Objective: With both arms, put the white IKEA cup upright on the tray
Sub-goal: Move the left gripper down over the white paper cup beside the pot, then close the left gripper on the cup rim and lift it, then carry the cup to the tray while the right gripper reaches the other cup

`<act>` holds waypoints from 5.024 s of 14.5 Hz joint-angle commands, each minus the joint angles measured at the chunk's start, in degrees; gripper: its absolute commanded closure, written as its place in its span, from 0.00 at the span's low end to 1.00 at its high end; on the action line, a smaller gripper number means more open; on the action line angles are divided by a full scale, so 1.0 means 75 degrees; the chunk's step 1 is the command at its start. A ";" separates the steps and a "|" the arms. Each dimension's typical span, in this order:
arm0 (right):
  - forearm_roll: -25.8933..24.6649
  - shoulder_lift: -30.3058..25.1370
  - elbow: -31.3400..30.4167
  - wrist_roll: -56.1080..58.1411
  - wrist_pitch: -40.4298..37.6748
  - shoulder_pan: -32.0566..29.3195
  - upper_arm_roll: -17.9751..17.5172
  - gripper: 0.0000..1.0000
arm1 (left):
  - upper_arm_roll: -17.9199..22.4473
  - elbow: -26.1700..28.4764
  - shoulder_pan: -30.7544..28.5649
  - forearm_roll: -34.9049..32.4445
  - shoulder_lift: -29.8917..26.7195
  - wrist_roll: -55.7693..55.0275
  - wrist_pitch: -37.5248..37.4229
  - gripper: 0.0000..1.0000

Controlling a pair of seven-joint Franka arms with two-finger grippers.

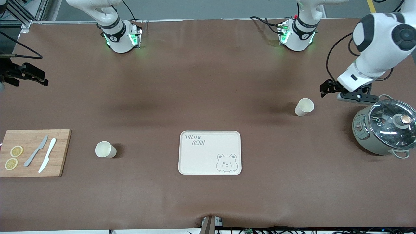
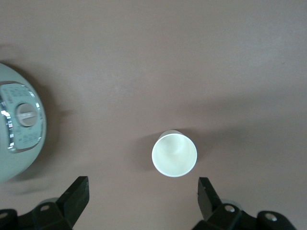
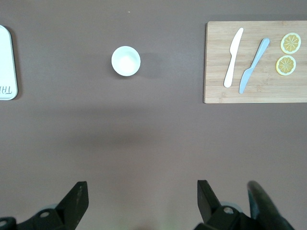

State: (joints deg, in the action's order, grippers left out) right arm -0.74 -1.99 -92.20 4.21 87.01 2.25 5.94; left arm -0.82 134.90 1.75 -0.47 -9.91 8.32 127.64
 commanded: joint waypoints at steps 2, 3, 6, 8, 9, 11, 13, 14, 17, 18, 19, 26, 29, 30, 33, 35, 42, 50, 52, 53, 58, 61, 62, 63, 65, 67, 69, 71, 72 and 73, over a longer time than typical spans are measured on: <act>-0.0136 -0.0097 -0.0094 -0.0023 0.0035 0.0005 -0.0019 0.00 | -0.0031 0.0705 -0.0023 0.0121 -0.0109 0.0227 0.0770 0.00; -0.0136 -0.0097 -0.0094 -0.0023 0.0023 0.0005 -0.0019 0.00 | -0.0031 0.0717 -0.0034 0.0121 -0.0004 0.0227 0.0806 0.00; -0.0136 -0.0097 -0.0094 -0.0023 0.0000 0.0017 -0.0019 0.00 | -0.0031 0.0961 -0.0046 0.0121 0.0196 0.0227 0.1167 0.00; -0.0136 -0.0097 -0.0094 -0.0023 0.0000 0.0017 -0.0030 0.00 | -0.0031 0.1278 -0.0070 0.0121 0.0360 0.0401 0.1740 0.00; -0.0124 -0.0097 -0.0094 -0.0023 0.0000 0.0017 -0.0031 0.00 | -0.0031 0.1395 -0.0081 0.0121 0.0465 0.0437 0.1987 0.00; -0.0124 -0.0097 -0.0094 -0.0023 -0.0012 0.0017 -0.0031 0.00 | -0.0031 0.1443 -0.0081 0.0121 0.0723 0.0461 0.2200 0.00; -0.0124 -0.0097 -0.0094 -0.0023 0.0011 0.0017 -0.0031 0.00 | -0.0031 0.1502 -0.0093 0.0121 0.0969 0.0485 0.2527 0.00; -0.0124 -0.0097 -0.0094 -0.0023 0.0023 0.0017 -0.0031 0.00 | -0.0020 0.1560 -0.0082 0.0121 0.1063 0.0485 0.2703 0.00; -0.0124 -0.0086 -0.0094 -0.0023 0.0035 0.0017 -0.0031 0.00 | -0.0020 0.1607 -0.0093 0.0121 0.1228 0.0485 0.2974 0.00; -0.0124 -0.0062 -0.0094 -0.0023 0.0047 0.0017 -0.0031 0.00 | -0.0020 0.1619 -0.0093 0.0121 0.1286 0.0485 0.3020 0.00; -0.0124 -0.0062 -0.0094 -0.0023 0.0047 0.0028 -0.0031 0.00 | -0.0020 0.1619 -0.0105 0.0121 0.1333 0.0485 0.3067 0.00; -0.0124 -0.0004 -0.0106 -0.0023 0.0117 0.0017 -0.0031 0.00 | -0.0020 0.1806 -0.0210 0.0121 0.1673 0.0485 0.3758 0.00; -0.0124 -0.0004 -0.0164 -0.0023 0.0175 0.0017 -0.0019 0.00 | -0.0020 0.1970 -0.0257 0.0121 0.1825 0.0485 0.4168 0.00; -0.0124 -0.0004 -0.0164 -0.0023 0.0187 0.0017 -0.0030 0.00 | -0.0020 0.1982 -0.0257 0.0121 0.1837 0.0485 0.4216 0.00; -0.0124 0.0008 -0.0187 -0.0023 0.0222 0.0005 -0.0019 0.00 | -0.0020 0.1982 -0.0257 0.0109 0.1965 0.0485 0.4274 0.00; -0.0124 0.0008 -0.0223 -0.0023 0.0269 -0.0018 -0.0019 0.00 | -0.0031 0.1994 -0.0257 0.0109 0.2153 0.0485 0.4520 0.00; -0.0136 -0.0004 -0.0363 -0.0011 0.0398 -0.0042 -0.0019 0.00 | -0.0160 0.2311 -0.0222 0.0074 0.2025 -0.0031 0.5001 1.00; -0.0148 -0.0015 -0.0621 0.0375 0.0562 -0.0135 -0.0007 0.00 | -0.0230 0.1762 -0.0117 0.0062 0.2048 -0.0522 0.4804 1.00; -0.0148 -0.0015 -0.0749 0.0574 0.0702 -0.0252 -0.0007 0.00 | -0.0650 0.0979 -0.0035 0.0086 0.2095 -0.1316 0.3858 1.00; -0.0136 0.0008 -0.0785 0.0668 0.0772 -0.0264 0.0004 0.00 | -0.0815 0.0499 -0.0035 0.0086 0.2118 -0.1680 0.3238 1.00; -0.0136 0.0534 -0.1733 0.0833 0.2434 -0.0417 -0.0007 0.00 | -0.1589 -0.1892 0.0117 0.0086 0.2726 -0.3344 0.0727 1.00; -0.0054 0.1178 -0.1734 0.0833 0.2706 -0.0417 -0.0007 0.00 | -0.1590 -0.3578 0.0795 0.0016 0.3685 -0.4468 -0.0304 1.00; -0.0054 0.1366 -0.1746 0.0833 0.2892 -0.0394 -0.0007 0.00 | -0.1578 -0.4152 0.1053 0.0004 0.4048 -0.4844 -0.0644 1.00; -0.0054 0.1576 -0.1735 0.0833 0.3080 -0.0393 -0.0019 0.00 | -0.1567 -0.4645 0.1264 0.0004 0.4354 -0.5114 -0.0867 1.00; -0.0042 0.1870 -0.1734 0.0833 0.3525 -0.0359 -0.0030 0.00 | -0.1555 -0.5245 0.1604 -0.0008 0.4788 -0.5653 -0.1010 1.00; 0.0481 0.2093 -0.1723 0.0786 0.4029 -0.0346 -0.0031 0.00 | -0.1543 -0.5854 0.1886 -0.0008 0.5256 -0.6006 -0.1010 1.00; 0.1127 0.2362 -0.1641 0.0798 0.4311 -0.0428 -0.0031 0.00 | -0.1496 -0.6476 0.2202 -0.0112 0.5830 -0.6427 -0.1010 1.00; 0.1176 0.2562 -0.1641 0.0798 0.4686 -0.0428 -0.0031 0.00 | -0.1484 -0.7015 0.2437 -0.0545 0.6300 -0.6989 -0.1010 1.00; 0.1176 0.2621 -0.1629 0.0763 0.4780 -0.0428 -0.0031 0.00 | -0.1484 -0.7192 0.2519 -0.0628 0.6464 -0.7154 -0.1010 1.00; 0.1188 0.2726 -0.1606 0.0739 0.4932 -0.0417 -0.0031 0.00 | -0.1473 -0.7344 0.2578 -0.0652 0.6582 -0.7202 -0.0999 1.00</act>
State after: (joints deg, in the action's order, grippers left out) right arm 6.89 16.78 -105.58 9.66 122.74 -0.16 6.15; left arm -12.52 85.48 19.55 -3.60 35.99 -43.44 122.23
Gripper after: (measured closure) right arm 0.000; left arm 0.952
